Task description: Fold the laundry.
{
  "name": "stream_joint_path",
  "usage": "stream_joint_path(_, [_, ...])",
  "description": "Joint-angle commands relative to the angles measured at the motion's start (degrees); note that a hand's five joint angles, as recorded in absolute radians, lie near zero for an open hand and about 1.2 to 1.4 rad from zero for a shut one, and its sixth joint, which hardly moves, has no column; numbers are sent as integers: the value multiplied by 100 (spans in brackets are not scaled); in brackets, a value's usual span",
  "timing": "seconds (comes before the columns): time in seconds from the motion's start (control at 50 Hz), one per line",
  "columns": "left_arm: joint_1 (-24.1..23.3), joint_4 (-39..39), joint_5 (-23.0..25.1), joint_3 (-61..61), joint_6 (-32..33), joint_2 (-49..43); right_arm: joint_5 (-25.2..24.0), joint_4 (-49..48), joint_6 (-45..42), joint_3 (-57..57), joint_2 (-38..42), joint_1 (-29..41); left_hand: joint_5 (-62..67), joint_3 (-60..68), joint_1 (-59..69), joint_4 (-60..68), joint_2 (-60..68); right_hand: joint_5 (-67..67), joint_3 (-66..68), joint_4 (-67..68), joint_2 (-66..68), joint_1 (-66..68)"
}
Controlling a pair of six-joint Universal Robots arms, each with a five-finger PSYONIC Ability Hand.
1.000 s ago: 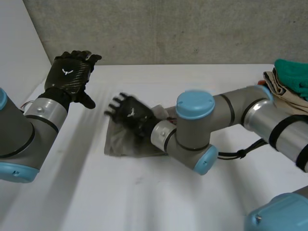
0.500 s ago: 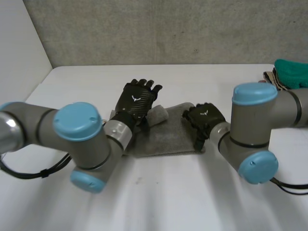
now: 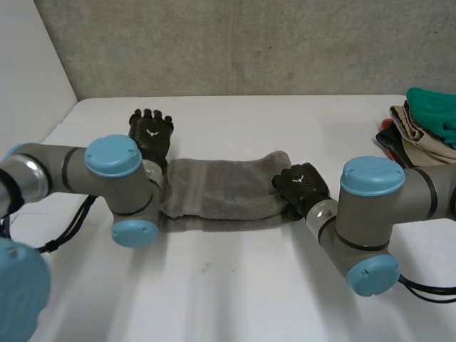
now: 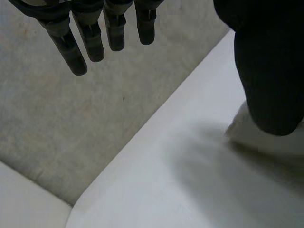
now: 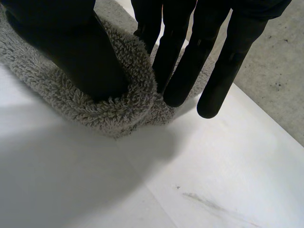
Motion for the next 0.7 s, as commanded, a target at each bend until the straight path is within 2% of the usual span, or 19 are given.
stream_joint_path(0.02, [-107,14,252,-757,-313,908,10,60,-92,273,-246,-79,-272,-208,-67,-167,-190,1489,1213,1154,1372,2070])
stream_joint_path(0.12, [-89,5,287,-1240,-541,1479,72,174,-513,835,-817,-210,-277,-212,-72,-172,-194,1489,1213,1154,1372,2070])
stream_joint_path(0.22, [-54,23,366,-1724,-726,2041,107,314,-1337,1441,-1529,-860,-277,-212,-72,-172,-194,1489,1213,1154,1372,2070])
stream_joint_path(0.3, [51,32,612,-2040,-805,2376,195,394,-2260,1522,-1741,-1054,-277,-212,-72,-172,-194,1489,1213,1154,1372,2070])
stream_joint_path(0.36, [122,58,788,-2208,-823,2525,248,280,-2535,1408,-1741,-1020,-277,-212,-72,-172,-194,1489,1213,1154,1372,2070])
stream_joint_path(0.42, [95,76,832,-2234,-823,2534,204,-53,-2633,1100,-1724,-547,-277,-212,-72,-172,-194,1489,1213,1154,1372,2070])
stream_joint_path(0.46, [69,76,832,-2234,-832,2534,64,-335,-2632,915,-1645,191,-277,-212,-72,-172,-194,1489,1213,1154,1372,2070])
stream_joint_path(0.52, [43,76,832,-2234,-832,2534,-444,-729,-2641,853,-1269,972,-277,-212,-72,-172,-194,1489,1213,1154,1372,2070])
stream_joint_path(0.62, [-133,76,832,-2200,-902,2543,-965,-784,-2685,941,-661,1599,-277,-212,-72,-172,-194,1489,1213,1154,1372,2070])
stream_joint_path(0.66, [-186,76,823,-2173,-946,2534,-939,-801,-2685,959,-651,1643,-277,-212,-72,-172,-194,-1549,-1825,-1884,-1666,-968])
stream_joint_path(0.68, [-221,67,815,-2138,-1007,2543,-834,-828,-2616,950,-678,1617,-277,-212,-72,-172,-194,-4930,-5206,-5265,-5047,-4349])
stream_joint_path(0.7, [-238,67,806,-2112,-1043,2543,-790,-828,-2589,950,-695,1609,-277,-212,-72,-172,-194,-5511,-5787,-5846,-5628,-4930])
